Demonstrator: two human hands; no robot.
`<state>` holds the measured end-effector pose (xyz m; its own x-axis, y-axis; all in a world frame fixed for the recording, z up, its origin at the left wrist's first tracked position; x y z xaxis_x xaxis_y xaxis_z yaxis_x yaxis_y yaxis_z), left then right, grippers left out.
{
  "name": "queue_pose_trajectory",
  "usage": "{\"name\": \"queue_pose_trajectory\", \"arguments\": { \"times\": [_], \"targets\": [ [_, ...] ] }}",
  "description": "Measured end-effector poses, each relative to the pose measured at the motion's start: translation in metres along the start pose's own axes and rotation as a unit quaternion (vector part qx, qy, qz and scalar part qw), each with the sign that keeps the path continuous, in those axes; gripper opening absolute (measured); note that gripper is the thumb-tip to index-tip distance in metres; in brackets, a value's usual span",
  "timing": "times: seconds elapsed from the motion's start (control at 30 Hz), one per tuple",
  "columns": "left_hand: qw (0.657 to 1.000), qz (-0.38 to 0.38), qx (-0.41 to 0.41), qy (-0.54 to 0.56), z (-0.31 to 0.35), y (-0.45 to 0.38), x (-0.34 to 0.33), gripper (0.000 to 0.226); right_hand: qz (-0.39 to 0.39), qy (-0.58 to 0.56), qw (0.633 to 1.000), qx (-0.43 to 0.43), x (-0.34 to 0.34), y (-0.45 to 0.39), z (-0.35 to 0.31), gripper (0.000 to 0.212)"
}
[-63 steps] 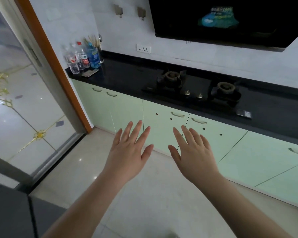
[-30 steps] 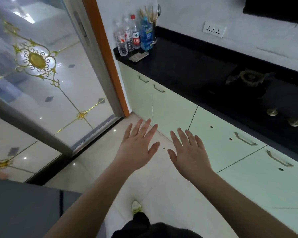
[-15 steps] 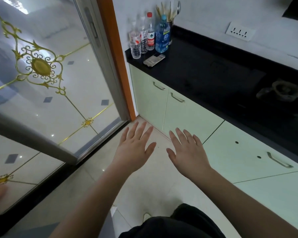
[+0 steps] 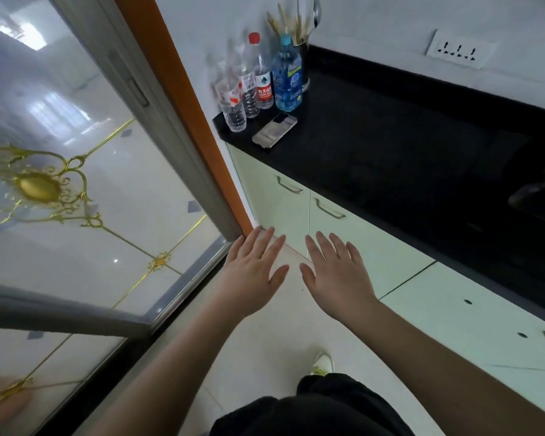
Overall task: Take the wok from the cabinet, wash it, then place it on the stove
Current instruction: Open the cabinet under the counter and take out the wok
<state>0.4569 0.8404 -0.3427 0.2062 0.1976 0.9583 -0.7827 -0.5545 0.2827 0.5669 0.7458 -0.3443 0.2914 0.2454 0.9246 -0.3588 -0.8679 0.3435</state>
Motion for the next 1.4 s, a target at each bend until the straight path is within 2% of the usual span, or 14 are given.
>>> {"name": "queue_pose_trajectory", "arguments": {
  "times": [0.17, 0.37, 0.7, 0.87, 1.0, 1.13, 1.4],
  "targets": [
    [1.0, -0.018, -0.007, 0.002, -0.004, -0.041, 0.004, 0.064, -0.015, -0.011, 1.0, -0.006, 0.004, -0.03, 0.008, 0.06],
    [0.997, -0.037, -0.062, -0.001, -0.009, -0.081, 0.003, 0.062, -0.033, -0.028, 0.998, -0.05, -0.006, -0.051, 0.027, 0.062],
    [0.979, -0.035, -0.196, -0.046, -0.059, -0.167, -0.025, 0.065, -0.013, -0.034, 0.983, -0.182, -0.022, -0.11, 0.019, 0.062],
    [0.954, -0.043, -0.287, -0.076, -0.103, -0.201, -0.026, 0.065, -0.006, -0.07, 0.962, -0.262, -0.022, -0.148, -0.01, 0.062],
    [0.935, -0.052, -0.337, -0.092, -0.123, -0.216, -0.023, 0.065, -0.021, -0.088, 0.952, -0.291, -0.029, -0.156, -0.029, 0.063],
    [0.929, -0.053, -0.357, -0.084, -0.124, -0.226, -0.023, 0.065, -0.02, -0.101, 0.943, -0.317, -0.035, -0.156, -0.032, 0.063],
    [0.931, -0.078, -0.342, -0.099, -0.115, -0.241, -0.037, 0.065, -0.045, -0.145, 0.939, -0.308, -0.071, -0.166, -0.026, 0.063]
  ]
}}
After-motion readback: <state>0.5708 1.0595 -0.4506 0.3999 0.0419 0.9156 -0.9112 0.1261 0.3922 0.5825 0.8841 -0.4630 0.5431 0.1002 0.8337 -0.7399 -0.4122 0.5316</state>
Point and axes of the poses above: each hand's wrist, its own y-axis away from the middle knuckle, its own x-axis out of the back of the hand, z = x × y, the point moved 8 cm from there along -y, towards the middle knuckle, and after that the axes turned 7 degrees about -z, right-handed, at the moved point
